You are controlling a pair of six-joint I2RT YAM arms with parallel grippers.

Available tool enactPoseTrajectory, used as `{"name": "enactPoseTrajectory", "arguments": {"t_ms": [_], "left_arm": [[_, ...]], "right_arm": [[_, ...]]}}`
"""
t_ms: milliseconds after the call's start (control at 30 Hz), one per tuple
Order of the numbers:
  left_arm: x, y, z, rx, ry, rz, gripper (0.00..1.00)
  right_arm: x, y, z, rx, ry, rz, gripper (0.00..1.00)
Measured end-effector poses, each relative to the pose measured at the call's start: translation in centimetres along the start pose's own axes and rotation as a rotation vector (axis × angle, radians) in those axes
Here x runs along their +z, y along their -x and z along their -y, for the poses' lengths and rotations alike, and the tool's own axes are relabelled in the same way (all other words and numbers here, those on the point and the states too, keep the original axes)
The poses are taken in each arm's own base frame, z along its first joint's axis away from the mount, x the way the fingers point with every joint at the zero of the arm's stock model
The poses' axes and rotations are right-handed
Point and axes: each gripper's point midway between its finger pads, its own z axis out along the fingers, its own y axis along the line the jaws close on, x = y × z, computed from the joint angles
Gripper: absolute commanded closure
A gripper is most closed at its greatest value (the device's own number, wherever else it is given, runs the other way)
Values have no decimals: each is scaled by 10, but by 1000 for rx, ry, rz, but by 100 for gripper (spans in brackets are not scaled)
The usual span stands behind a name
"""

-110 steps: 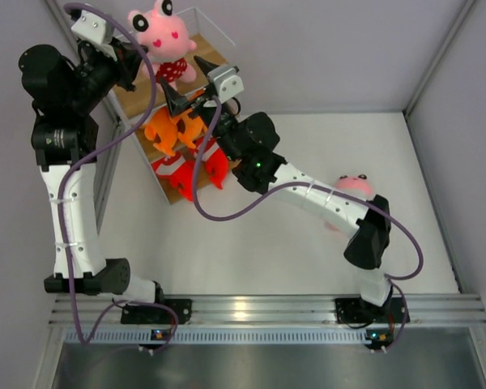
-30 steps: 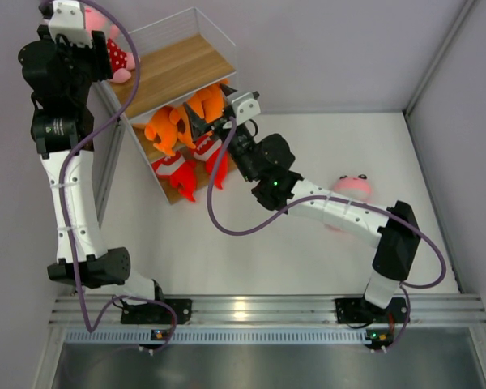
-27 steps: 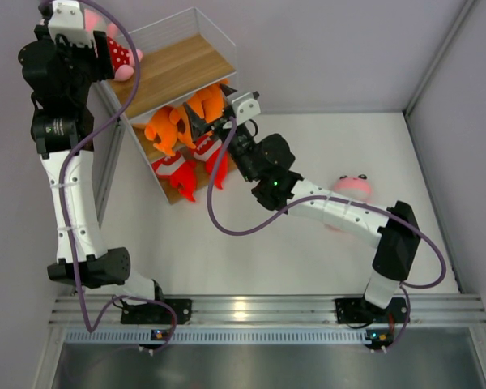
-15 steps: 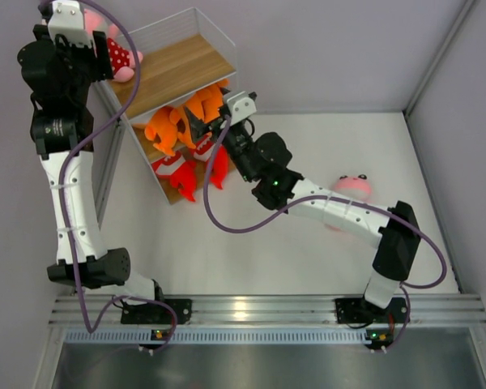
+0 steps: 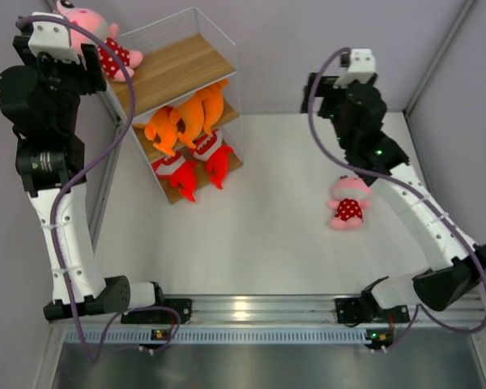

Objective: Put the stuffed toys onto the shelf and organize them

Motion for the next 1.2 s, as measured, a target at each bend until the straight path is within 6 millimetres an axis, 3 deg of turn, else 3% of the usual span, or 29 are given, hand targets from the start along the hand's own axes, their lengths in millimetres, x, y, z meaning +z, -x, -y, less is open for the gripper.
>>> {"name": "enactPoseTrajectory", "arguments": {"t_ms": [100, 167, 200, 300, 367, 467, 533, 567, 600, 633, 733, 900, 967, 1100, 1200], "left_arm": [[-15, -3, 7, -13, -28, -5, 29], [-22, -10, 14, -26, -54, -19, 29], [-25, -12, 17, -31, -71, -26, 30], [-33, -21, 28, -49, -123, -53, 30], [-38, -23, 34, -58, -150, -64, 30], [-44, -22, 41, -72, -190, -68, 30], [-48, -20, 47, -85, -221, -66, 31], [-50, -20, 51, -95, -238, -66, 31], [-51, -20, 53, -104, -251, -70, 31], [-53, -20, 56, -112, -265, -72, 32], [-57, -21, 66, -144, -315, -80, 36], [-64, -26, 87, -202, -421, -103, 43], [-68, -32, 96, -222, -467, -117, 43], [-75, -53, 111, -258, -539, -170, 44], [-77, -69, 120, -283, -575, -217, 44]], "right_arm": [[-9, -44, 102, 6, -227, -142, 1], [-21, -98, 150, 11, -343, -288, 1], [-29, -128, 165, 10, -381, -363, 1], [-65, -226, 192, -19, -459, -622, 1], [-90, -276, 197, -37, -479, -765, 1], [-115, -322, 201, -40, -487, -899, 8], [-120, -335, 202, -32, -486, -927, 21], [-122, -340, 202, -28, -480, -936, 38], [-121, -345, 202, -27, -472, -941, 46], [-120, -350, 200, -19, -463, -948, 70], [-112, -360, 194, -7, -416, -953, 100], [-98, -346, 167, -34, -256, -839, 100], [-95, -325, 142, -96, -154, -755, 100], [-81, -258, 83, -181, 19, -527, 100], [-70, -226, 74, -198, 49, -438, 100]]}}
